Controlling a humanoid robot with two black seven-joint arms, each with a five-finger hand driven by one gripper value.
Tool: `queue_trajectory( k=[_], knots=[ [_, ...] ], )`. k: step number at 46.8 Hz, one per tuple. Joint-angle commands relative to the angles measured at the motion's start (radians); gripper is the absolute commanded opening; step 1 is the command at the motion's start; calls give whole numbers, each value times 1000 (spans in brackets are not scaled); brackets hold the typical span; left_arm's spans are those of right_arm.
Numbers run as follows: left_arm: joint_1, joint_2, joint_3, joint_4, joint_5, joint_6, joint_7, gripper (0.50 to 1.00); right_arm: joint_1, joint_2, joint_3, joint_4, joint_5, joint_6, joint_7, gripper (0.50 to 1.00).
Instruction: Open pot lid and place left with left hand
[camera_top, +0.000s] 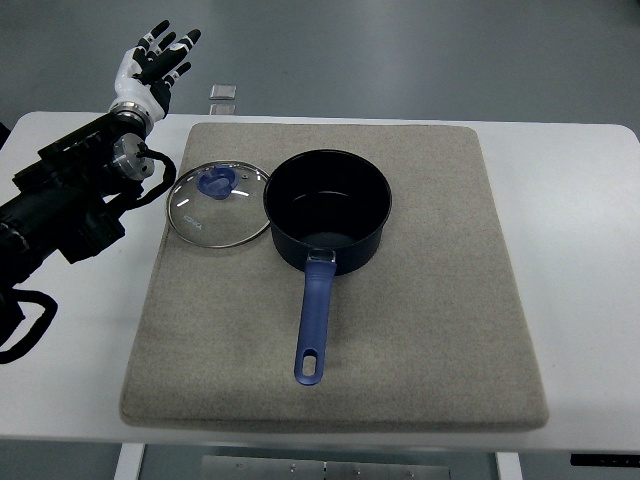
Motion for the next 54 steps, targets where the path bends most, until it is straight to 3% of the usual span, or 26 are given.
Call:
queue_trajectory(
  k=[1, 20, 54],
  knots=[
    [-2, 0, -10, 0, -3, 10, 23, 851, 1, 0, 0, 0, 0, 0, 0, 917],
    [-7, -8, -12, 97, 2, -39, 23, 887, 0, 0, 0, 0, 0, 0, 0, 917],
    [-21, -37, -10, 94, 2, -71, 23, 904, 23, 0, 8, 17, 5, 5, -5, 917]
  ],
)
